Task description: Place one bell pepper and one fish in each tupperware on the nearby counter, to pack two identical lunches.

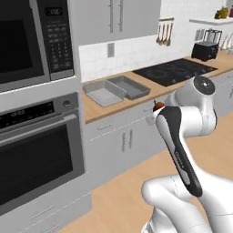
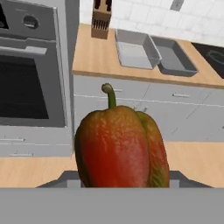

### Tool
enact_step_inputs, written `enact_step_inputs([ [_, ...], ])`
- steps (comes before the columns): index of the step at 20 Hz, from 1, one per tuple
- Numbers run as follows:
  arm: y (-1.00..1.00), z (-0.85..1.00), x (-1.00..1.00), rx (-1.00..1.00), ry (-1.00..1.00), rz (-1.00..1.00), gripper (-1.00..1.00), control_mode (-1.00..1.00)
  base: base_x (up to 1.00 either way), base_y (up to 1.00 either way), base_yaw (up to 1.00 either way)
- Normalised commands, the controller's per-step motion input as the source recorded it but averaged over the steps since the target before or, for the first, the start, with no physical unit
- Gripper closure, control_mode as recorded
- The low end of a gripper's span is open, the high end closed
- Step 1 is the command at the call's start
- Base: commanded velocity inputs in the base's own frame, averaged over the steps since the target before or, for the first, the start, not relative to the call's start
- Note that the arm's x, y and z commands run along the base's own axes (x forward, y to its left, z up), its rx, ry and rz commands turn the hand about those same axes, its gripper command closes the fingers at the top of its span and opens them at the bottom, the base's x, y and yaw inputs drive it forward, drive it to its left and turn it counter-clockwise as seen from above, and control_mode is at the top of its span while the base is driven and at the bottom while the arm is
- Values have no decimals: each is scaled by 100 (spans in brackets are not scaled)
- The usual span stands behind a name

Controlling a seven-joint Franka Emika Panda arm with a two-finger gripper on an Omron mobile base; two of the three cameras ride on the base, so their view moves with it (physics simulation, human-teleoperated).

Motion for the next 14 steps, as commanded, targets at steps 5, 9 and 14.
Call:
enact_step_inputs([
  [5,0,0,0,0,0,0,100,100,100,-38,32],
  [9,0,0,0,0,0,0,100,100,100,-38,32],
  [14,0,0,0,0,0,0,100,100,97,-30,34],
])
